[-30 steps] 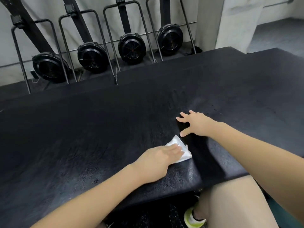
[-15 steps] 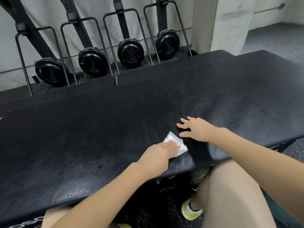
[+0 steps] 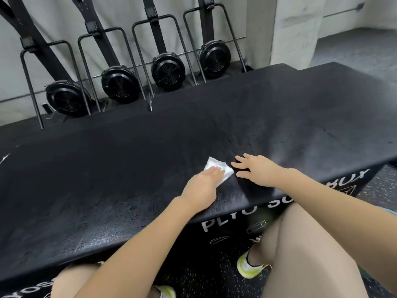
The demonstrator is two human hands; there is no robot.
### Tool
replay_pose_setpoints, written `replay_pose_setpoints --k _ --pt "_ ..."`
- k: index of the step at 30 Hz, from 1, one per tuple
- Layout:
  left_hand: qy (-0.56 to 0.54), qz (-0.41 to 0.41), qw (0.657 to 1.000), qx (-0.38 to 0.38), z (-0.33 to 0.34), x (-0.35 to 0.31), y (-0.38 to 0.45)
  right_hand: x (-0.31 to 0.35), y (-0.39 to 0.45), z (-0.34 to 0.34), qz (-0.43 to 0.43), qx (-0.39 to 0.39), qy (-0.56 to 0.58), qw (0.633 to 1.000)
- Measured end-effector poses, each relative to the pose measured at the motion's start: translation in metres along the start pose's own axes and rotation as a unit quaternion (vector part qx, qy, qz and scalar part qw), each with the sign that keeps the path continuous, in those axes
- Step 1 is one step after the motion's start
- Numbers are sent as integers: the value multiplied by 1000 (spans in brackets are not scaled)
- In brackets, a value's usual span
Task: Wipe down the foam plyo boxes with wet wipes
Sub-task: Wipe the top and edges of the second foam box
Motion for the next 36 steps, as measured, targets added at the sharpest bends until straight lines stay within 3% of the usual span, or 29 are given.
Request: replay_pose_setpoints --k 5,12,15,21,25,29,32,36 --pt "6 157 987 -39 27 -55 -44 0 -1 0 3 -5 18 1000" --pt "39 181 958 -221 24 -51 -83 3 -4 0 5 -11 -2 1000" --pt "48 187 949 -251 18 -28 -112 1 -4 2 12 -15 6 1000" --pt "64 242 947 -204 33 13 -150 1 -5 7 10 -10 -1 1000" --pt "42 245 951 -186 37 16 -146 2 0 3 20 -11 84 996" --pt "50 239 945 -216 29 -23 -118 1 -2 5 9 -23 29 999" --pt "55 216 958 -179 33 -64 -80 -1 -2 5 -1 -19 -10 1000" --pt "47 201 968 -141 38 -107 -41 -5 -3 2 -7 -30 34 999"
Point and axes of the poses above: each hand's wrist, its own y-axis towards the middle knuckle, its own z-axis out of the palm, x = y × z, the point moved 8 cm from there along y, towards the middle knuckle, and after that the axes turned 2 degrees about x, right-handed, at the moved point
